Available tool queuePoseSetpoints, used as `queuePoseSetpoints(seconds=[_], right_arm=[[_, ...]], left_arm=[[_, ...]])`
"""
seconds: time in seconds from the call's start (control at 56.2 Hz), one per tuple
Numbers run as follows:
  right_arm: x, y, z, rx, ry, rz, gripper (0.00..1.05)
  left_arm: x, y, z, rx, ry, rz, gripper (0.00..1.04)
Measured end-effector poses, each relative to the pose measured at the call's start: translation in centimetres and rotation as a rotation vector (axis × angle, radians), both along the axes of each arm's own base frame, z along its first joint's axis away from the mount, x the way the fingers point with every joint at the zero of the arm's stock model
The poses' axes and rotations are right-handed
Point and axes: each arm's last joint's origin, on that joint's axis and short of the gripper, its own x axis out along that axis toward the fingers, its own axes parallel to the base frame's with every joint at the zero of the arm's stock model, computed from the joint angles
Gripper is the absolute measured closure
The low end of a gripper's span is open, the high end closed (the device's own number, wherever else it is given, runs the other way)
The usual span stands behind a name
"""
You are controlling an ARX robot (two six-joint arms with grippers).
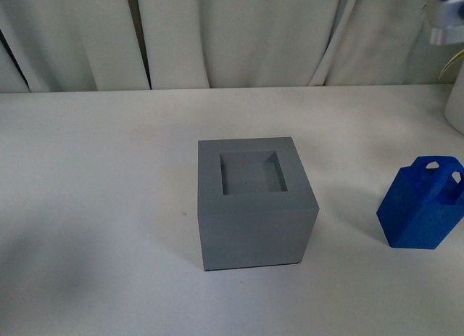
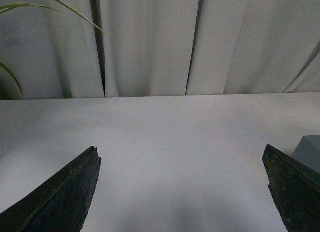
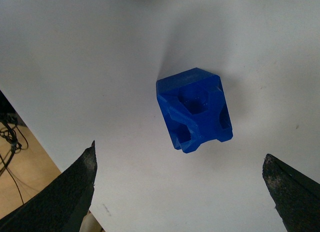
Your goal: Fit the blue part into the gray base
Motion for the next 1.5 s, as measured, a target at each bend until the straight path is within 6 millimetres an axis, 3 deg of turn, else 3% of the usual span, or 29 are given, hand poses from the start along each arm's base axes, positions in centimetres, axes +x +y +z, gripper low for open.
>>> queuePoseSetpoints(seconds=[0.552, 1.318, 1.496], right_arm=[[1.8, 0.8, -4.3, -0.067, 0.031, 0.136, 0.07], [3.0, 0.9, -6.5, -0.078, 0.014, 0.184, 0.07], [3.0, 1.0, -6.4, -0.079, 0.013, 0.193, 0.41]], left_arm=[[0.0, 0.0, 0.0, 0.000, 0.000, 0.000, 0.06], [0.0, 0.0, 0.0, 0.000, 0.000, 0.000, 0.06], [0.0, 0.0, 0.0, 0.000, 0.000, 0.000, 0.06]])
